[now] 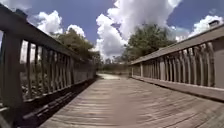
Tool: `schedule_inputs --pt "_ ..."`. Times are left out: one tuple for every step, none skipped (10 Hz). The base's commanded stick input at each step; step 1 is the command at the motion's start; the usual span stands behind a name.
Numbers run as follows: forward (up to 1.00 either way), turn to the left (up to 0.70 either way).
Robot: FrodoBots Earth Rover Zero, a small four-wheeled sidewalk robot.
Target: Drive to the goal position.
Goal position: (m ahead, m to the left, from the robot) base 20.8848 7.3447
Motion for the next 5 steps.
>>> schedule_inputs --pt "0.5 0.0" --pt "0.5 0.0" --pt "0.5 0.0" --pt "0.5 0.0" --pt "0.5 0.0"
